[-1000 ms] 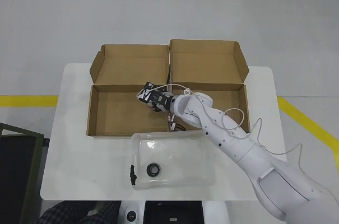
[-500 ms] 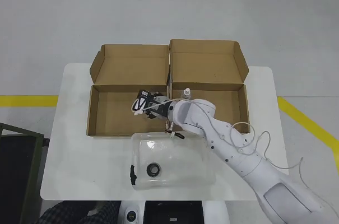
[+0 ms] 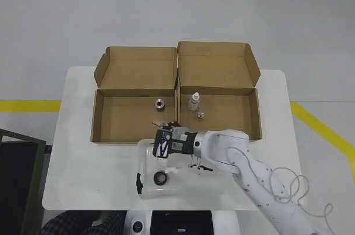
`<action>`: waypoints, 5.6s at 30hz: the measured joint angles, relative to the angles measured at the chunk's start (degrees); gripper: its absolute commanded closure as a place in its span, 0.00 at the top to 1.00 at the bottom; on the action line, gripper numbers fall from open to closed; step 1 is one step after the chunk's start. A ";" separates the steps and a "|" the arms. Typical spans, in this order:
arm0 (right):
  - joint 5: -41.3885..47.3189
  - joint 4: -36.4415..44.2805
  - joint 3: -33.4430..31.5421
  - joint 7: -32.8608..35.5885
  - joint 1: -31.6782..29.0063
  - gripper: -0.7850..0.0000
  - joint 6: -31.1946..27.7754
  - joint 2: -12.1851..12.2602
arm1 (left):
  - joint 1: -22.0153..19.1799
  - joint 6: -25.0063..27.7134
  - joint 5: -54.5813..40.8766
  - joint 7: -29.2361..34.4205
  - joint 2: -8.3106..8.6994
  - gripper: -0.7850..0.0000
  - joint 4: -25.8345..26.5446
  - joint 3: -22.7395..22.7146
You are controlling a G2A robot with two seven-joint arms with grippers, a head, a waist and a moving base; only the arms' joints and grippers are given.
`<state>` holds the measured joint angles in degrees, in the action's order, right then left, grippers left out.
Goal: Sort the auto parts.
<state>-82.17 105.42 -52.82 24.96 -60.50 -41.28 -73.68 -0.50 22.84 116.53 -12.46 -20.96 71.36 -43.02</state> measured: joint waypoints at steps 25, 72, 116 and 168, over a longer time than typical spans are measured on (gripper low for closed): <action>-10.71 5.63 -4.42 -7.02 -13.99 0.64 -16.61 4.91 | 0.00 0.00 0.00 0.00 0.00 1.00 0.00 0.00; 0.18 -12.31 10.18 -5.15 0.69 0.00 -14.36 1.73 | 0.00 0.00 0.00 0.00 0.00 1.00 0.00 0.00; 33.28 -2.39 -12.37 -8.23 -7.65 0.00 -12.56 8.89 | 0.00 0.00 0.00 0.00 0.00 1.00 0.00 0.00; 24.12 -8.90 0.01 -6.78 5.87 0.00 5.46 5.65 | 0.00 0.00 0.00 0.00 0.00 1.00 0.00 0.00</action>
<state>-58.06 96.52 -52.81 18.18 -54.63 -35.82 -68.03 -0.50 22.84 116.53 -12.46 -20.96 71.36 -43.02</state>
